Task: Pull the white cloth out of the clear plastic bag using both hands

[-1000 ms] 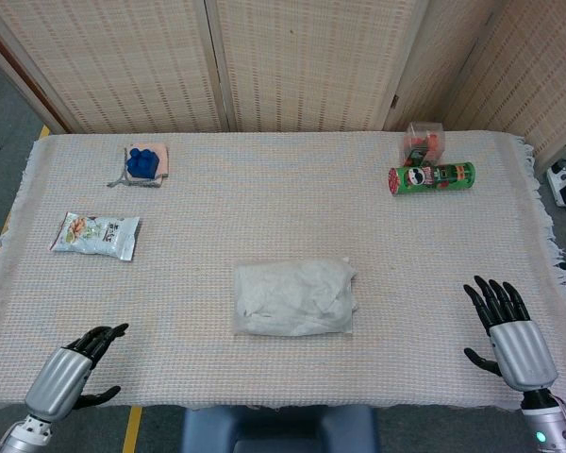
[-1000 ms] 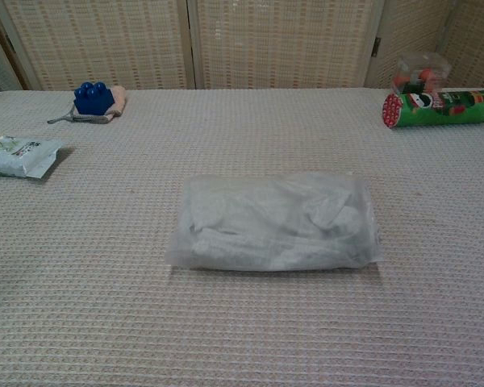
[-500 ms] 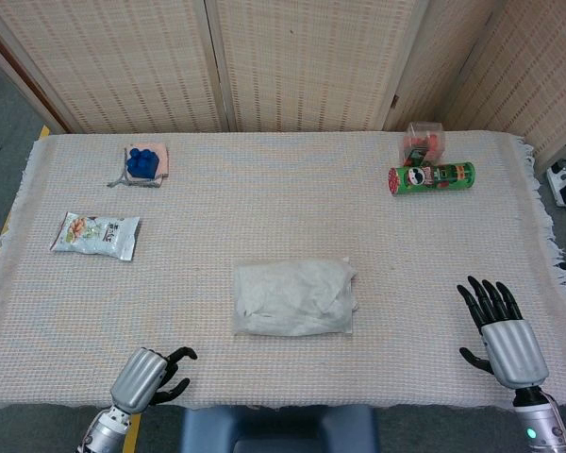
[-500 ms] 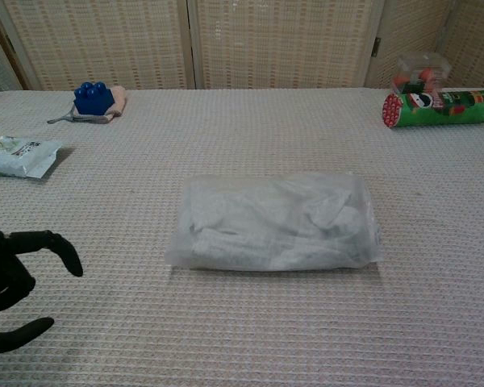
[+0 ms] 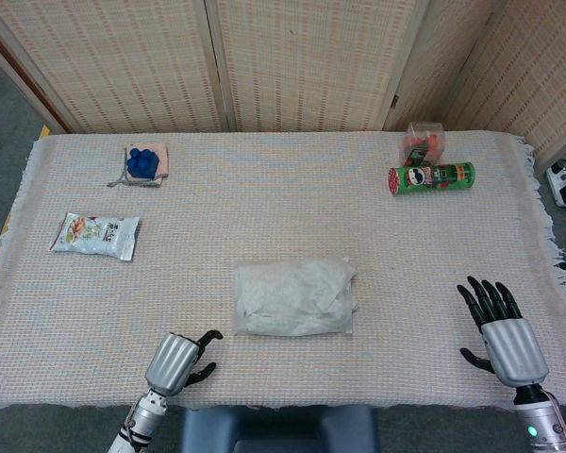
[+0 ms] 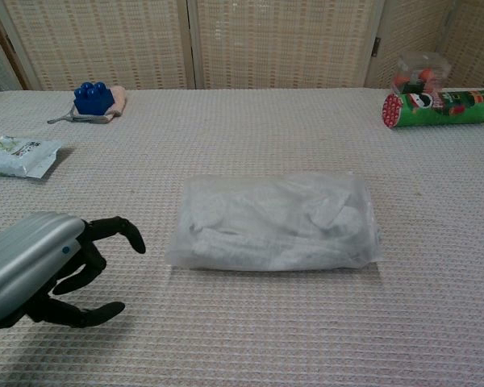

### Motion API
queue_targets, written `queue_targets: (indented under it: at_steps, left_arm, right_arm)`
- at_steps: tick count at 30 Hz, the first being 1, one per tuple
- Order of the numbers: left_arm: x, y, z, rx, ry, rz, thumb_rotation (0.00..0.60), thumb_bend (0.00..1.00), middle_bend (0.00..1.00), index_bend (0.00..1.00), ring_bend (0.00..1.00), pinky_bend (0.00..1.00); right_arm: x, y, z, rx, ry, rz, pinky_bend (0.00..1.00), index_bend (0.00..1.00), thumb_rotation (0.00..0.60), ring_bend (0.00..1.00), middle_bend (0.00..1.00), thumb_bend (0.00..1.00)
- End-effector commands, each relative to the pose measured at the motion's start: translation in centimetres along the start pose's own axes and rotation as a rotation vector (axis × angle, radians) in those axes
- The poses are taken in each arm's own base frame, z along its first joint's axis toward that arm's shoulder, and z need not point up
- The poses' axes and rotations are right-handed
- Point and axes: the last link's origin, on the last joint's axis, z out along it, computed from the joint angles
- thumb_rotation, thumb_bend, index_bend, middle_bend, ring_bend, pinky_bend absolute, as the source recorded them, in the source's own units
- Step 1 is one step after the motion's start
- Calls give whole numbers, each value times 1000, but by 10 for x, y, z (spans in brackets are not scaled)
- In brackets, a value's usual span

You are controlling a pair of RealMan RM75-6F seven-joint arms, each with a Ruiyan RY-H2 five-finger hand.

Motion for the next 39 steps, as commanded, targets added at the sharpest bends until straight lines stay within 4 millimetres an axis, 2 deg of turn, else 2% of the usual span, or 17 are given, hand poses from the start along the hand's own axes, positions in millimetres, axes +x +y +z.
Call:
queue_targets:
  at_steps: [1,5,11,27,33,39]
  left_arm:
    - [-4,2,9,-1,29,21,600,243,1000,429,1000,1000]
    - [-8,5,17,-3,52,20,600,279,1000,460,1000,1000]
    - [-16,10,32,-8,72,31,600,334,1000,483,1000,1000]
    - [-31,13,48,-8,96,73,600,294,1000,418,1000,1000]
    - [-36,13,54,-18,116,80,600,293,1000,451,1000,1000]
    - [-41,11,60,-24,135,81,600,299,1000,529,1000,1000]
  right_arm:
    - [4,0,0,3,20,15,0,0,600,0,0,50]
    - [11,4,0,5,78,49,0,0,600,0,0,52]
    - [11,7,-1,3,64,49,0,0,600,0,0,51]
    - [8,8,2,-5,16,44,0,0,600,0,0,52]
    - [7,8,3,-6,1,40,0,0,600,0,0,51]
    - [6,8,4,-5,-19,47,0,0,600,0,0,52]
